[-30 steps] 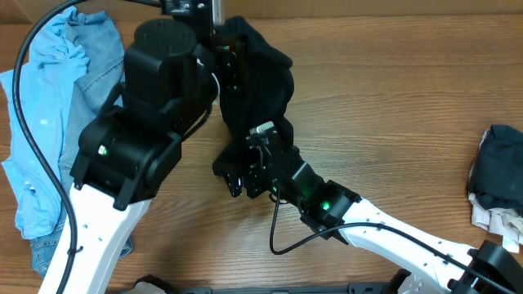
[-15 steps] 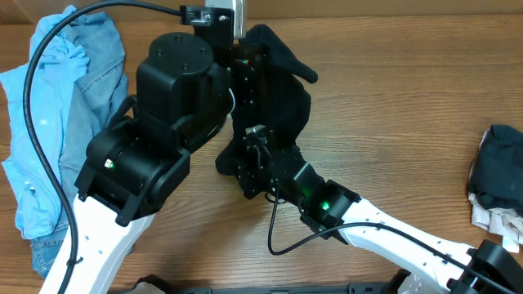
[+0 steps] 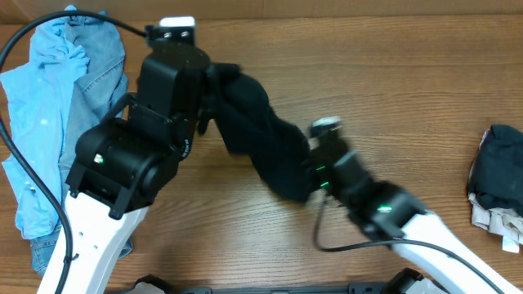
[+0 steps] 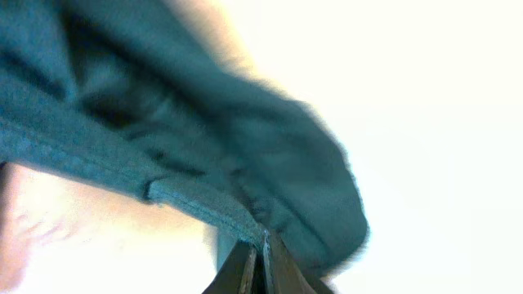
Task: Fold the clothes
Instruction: 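Pull the T-shirt apart, left gripper left and right gripper right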
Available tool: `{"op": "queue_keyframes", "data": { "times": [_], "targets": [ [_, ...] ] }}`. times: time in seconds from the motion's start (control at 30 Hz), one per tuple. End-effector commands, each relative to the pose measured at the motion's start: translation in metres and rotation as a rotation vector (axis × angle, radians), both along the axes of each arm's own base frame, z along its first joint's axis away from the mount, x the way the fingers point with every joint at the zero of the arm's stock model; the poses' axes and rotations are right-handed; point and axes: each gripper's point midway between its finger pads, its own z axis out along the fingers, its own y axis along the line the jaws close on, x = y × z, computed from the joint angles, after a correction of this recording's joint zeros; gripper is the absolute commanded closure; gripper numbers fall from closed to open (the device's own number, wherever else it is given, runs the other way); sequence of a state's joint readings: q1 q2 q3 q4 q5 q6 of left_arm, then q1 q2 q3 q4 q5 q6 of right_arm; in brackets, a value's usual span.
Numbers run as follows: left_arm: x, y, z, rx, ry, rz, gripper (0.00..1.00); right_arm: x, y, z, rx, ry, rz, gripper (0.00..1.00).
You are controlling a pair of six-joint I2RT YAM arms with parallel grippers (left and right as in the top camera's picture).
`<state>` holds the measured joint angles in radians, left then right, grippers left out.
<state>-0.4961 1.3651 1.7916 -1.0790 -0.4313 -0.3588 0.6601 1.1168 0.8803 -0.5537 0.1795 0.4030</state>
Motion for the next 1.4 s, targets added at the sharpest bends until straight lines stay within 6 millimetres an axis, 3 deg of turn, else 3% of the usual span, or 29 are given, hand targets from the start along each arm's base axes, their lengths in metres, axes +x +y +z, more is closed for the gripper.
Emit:
{"op": "queue_keyframes", "data": {
  "times": [0.0,0.03,0.17,0.23,0.37,0.5,0.6,0.7,0.9,1.03,1.2,1.37],
  "targets": [
    [-0.005,0.023,-0.020,0.094,0.095,0.062,0.86,0.025,-0.069,0.051,-0.083,-0.147,-0.172,0.96],
    [-0.011,0.019,-0.035,0.100,0.169,0.029,0.75,0.024,-0.081,0.046,-0.082,-0.113,-0.186,0.96],
    [-0.030,0.001,-0.077,0.087,0.386,-0.073,0.53,0.009,-0.093,0.014,-0.133,0.038,-0.183,0.96],
    [-0.038,-0.004,-0.094,0.084,0.475,-0.103,0.52,0.001,-0.102,0.000,-0.191,0.099,-0.201,0.96],
    [-0.034,-0.009,-0.110,0.101,0.538,-0.106,0.48,-0.003,-0.119,-0.004,-0.266,0.109,-0.255,0.96],
    [-0.033,-0.026,-0.127,0.054,0.610,-0.156,0.43,-0.007,-0.138,-0.005,-0.307,0.120,-0.366,0.96],
    [-0.026,-0.030,-0.145,0.077,0.665,-0.164,0.38,-0.007,-0.138,-0.005,-0.301,0.120,-0.379,0.96],
    [-0.019,-0.028,-0.178,0.130,0.776,-0.159,0.32,-0.008,-0.139,-0.006,-0.305,0.125,-0.378,0.96],
    [0.002,-0.015,-0.248,-0.011,1.025,-0.193,0.28,-0.008,-0.138,-0.006,-0.302,0.126,-0.376,0.96],
    [0.002,-0.024,-0.290,-0.126,1.168,-0.320,0.29,-0.008,-0.138,-0.006,-0.299,0.128,-0.374,0.96],
    [0.003,-0.015,-0.340,-0.103,1.287,-0.293,0.29,-0.009,-0.137,-0.006,-0.299,0.131,-0.371,0.96],
    [0.012,0.018,-0.364,-0.006,1.307,-0.157,0.33,-0.010,-0.138,-0.008,-0.304,0.138,-0.371,0.96]
  ]
}}
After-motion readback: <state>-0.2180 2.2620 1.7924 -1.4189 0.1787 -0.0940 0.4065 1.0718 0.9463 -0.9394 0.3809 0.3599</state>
